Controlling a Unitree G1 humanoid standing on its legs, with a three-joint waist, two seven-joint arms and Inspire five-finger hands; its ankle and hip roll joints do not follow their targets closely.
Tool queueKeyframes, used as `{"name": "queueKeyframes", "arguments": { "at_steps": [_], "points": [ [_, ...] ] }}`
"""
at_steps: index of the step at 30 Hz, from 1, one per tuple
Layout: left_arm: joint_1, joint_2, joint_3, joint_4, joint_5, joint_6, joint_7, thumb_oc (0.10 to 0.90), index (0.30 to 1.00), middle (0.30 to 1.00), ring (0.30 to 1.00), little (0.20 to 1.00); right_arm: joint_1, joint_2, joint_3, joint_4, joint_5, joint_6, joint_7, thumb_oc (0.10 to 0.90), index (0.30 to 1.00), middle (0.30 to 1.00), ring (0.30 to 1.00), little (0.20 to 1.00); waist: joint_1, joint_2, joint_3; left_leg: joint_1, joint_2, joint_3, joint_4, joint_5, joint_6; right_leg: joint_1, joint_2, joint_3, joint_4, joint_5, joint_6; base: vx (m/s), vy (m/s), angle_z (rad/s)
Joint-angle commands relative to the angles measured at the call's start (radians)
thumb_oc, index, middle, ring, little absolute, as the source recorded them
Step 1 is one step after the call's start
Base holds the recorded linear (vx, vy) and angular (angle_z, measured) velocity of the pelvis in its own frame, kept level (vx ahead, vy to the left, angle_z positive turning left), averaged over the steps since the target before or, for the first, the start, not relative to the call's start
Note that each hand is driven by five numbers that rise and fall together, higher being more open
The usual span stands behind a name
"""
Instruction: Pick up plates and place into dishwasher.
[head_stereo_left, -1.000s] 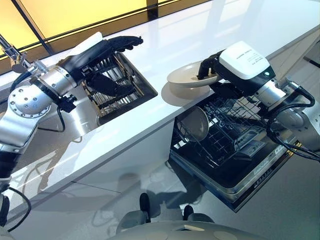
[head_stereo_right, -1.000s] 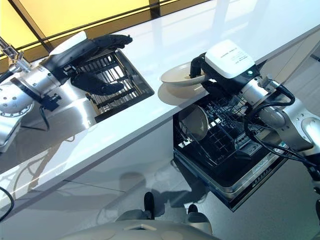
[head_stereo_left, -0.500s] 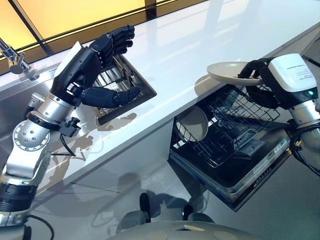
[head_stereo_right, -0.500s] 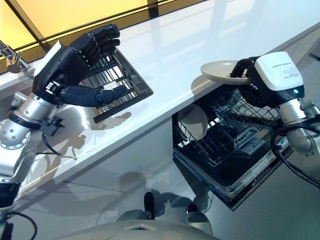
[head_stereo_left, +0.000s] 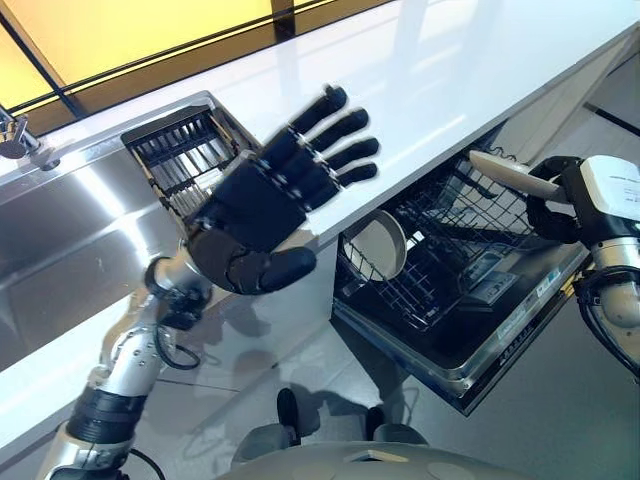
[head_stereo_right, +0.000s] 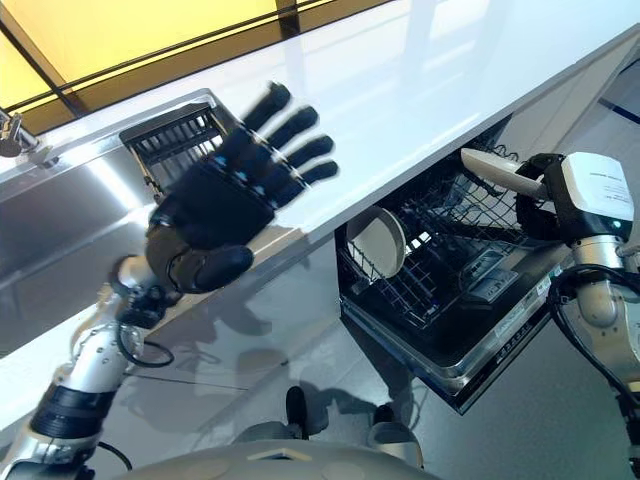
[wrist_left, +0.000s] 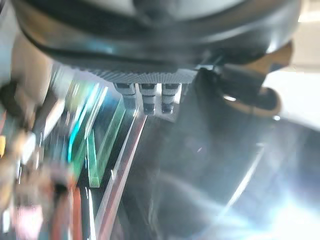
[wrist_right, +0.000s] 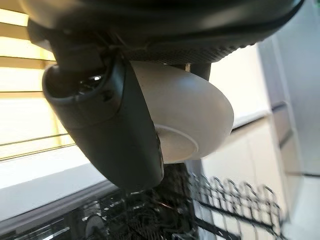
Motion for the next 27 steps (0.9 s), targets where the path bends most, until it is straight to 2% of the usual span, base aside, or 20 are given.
{"name": "queueKeyframes", "arguments": {
  "at_steps": [1,4,5,7,11,13,15,18,19,21,24,25,27],
  "points": [
    [-0.035,-0.059,-0.027,0.018,-0.052,0.030,-0.049,0.800,0.900,0.900,0.900,0.900,-0.184,-0.044,0.002,-0.008,0.075,-0.033,-0.035,0.100,0.300,0.300,0.300,0.200,0.006,-0.025,-0.081,0.106,-0.016,0.010,0.003,-0.168,-0.016,-0.058,0.031,-0.002,0.010,0.076,0.029,0.00,0.004,-0.10],
    [0.037,-0.051,-0.001,0.060,0.026,0.105,-0.111,0.800,0.900,0.900,0.900,0.900,-0.170,-0.037,-0.005,0.002,0.083,-0.040,-0.013,0.100,0.300,0.300,0.300,0.200,0.015,-0.019,-0.074,0.102,-0.016,0.015,0.003,-0.165,-0.015,-0.061,0.030,-0.001,0.009,0.079,0.027,0.01,0.006,-0.09],
    [0.075,-0.034,0.015,0.085,0.075,0.159,-0.161,0.800,0.900,0.900,0.900,0.900,-0.158,-0.032,-0.011,0.009,0.090,-0.051,-0.003,0.100,0.300,0.300,0.300,0.200,0.021,-0.015,-0.072,0.101,-0.016,0.015,0.003,-0.165,-0.015,-0.061,0.028,-0.002,0.008,0.079,0.028,0.02,0.013,-0.07],
    [0.125,-0.009,0.035,0.120,0.088,0.215,-0.196,0.800,0.900,0.900,0.900,0.900,-0.150,-0.034,-0.015,0.022,0.104,-0.058,0.008,0.100,0.300,0.300,0.300,0.200,0.030,-0.009,-0.072,0.106,-0.016,0.013,0.003,-0.173,-0.017,-0.053,0.027,-0.007,0.005,0.073,0.032,0.06,0.020,-0.03],
    [0.204,0.019,0.045,0.258,0.199,0.332,-0.357,0.800,0.900,0.900,0.900,0.900,-0.147,-0.034,-0.005,0.066,0.136,-0.085,0.013,0.100,0.300,0.300,0.300,0.200,0.041,0.000,-0.071,0.104,-0.019,0.008,0.003,-0.171,-0.012,-0.052,0.025,-0.011,0.005,0.073,0.031,0.01,0.003,-0.01],
    [0.232,0.024,0.037,0.335,0.251,0.347,-0.433,0.800,0.900,0.900,0.900,0.900,-0.180,-0.035,0.021,0.103,0.158,-0.089,0.021,0.100,0.300,0.300,0.300,0.200,0.047,0.005,-0.069,0.103,-0.022,0.006,0.003,-0.170,-0.010,-0.054,0.024,-0.012,0.006,0.073,0.031,0.00,0.000,0.00],
    [0.252,0.015,0.032,0.433,0.284,0.383,-0.444,0.800,0.900,0.900,0.900,0.900,-0.225,-0.033,0.056,0.132,0.184,-0.074,0.037,0.100,0.300,0.300,0.300,0.200,0.055,0.009,-0.066,0.102,-0.025,0.002,0.003,-0.170,-0.009,-0.052,0.022,-0.017,0.005,0.072,0.030,0.00,0.000,0.00],
    [0.298,-0.022,0.043,0.590,0.439,0.445,-0.533,0.800,0.900,0.900,0.900,0.900,-0.269,-0.025,0.078,0.153,0.230,-0.055,0.081,0.100,0.300,0.300,0.300,0.200,0.066,0.015,-0.064,0.096,-0.029,-0.004,0.003,-0.170,-0.007,-0.055,0.018,-0.024,0.005,0.069,0.029,0.00,0.008,0.03],
    [0.310,-0.040,0.039,0.666,0.557,0.451,-0.564,0.800,0.900,0.900,0.900,0.900,-0.289,-0.020,0.090,0.165,0.256,-0.047,0.095,0.100,0.300,0.300,0.300,0.200,0.072,0.017,-0.063,0.094,-0.029,-0.006,0.003,-0.169,-0.007,-0.057,0.017,-0.029,0.005,0.069,0.029,-0.01,0.005,0.03],
    [0.337,-0.052,0.024,0.786,0.680,0.405,-0.600,0.800,0.900,0.900,0.900,0.900,-0.327,-0.019,0.107,0.186,0.302,-0.030,0.128,0.100,0.300,0.300,0.300,0.200,0.080,0.020,-0.060,0.087,-0.031,-0.010,0.003,-0.166,-0.007,-0.059,0.015,-0.034,0.005,0.068,0.031,0.00,-0.002,0.02],
    [0.359,-0.067,0.045,0.914,0.694,0.328,-0.592,0.800,0.900,0.900,0.900,0.900,-0.361,-0.003,0.136,0.215,0.378,-0.014,0.167,0.100,0.300,0.300,0.300,0.200,0.090,0.022,-0.058,0.080,-0.033,-0.015,0.003,-0.164,-0.007,-0.062,0.012,-0.042,0.004,0.066,0.032,0.00,-0.006,0.08],
    [0.360,-0.070,0.058,0.950,0.699,0.303,-0.557,0.800,0.900,0.900,0.900,0.900,-0.372,0.012,0.146,0.233,0.401,-0.009,0.181,0.100,0.300,0.300,0.300,0.200,0.096,0.022,-0.057,0.079,-0.033,-0.015,0.003,-0.165,-0.006,-0.062,0.011,-0.046,0.004,0.064,0.032,0.01,-0.016,0.11],
    [0.351,-0.073,0.062,1.046,0.743,0.193,-0.429,0.800,0.900,0.900,0.900,0.900,-0.397,0.041,0.166,0.257,0.449,0.024,0.202,0.100,0.300,0.300,0.300,0.200,0.105,0.018,-0.054,0.078,-0.032,-0.018,0.003,-0.164,-0.007,-0.061,0.010,-0.053,0.004,0.063,0.032,0.02,-0.037,0.04]
  ]
}}
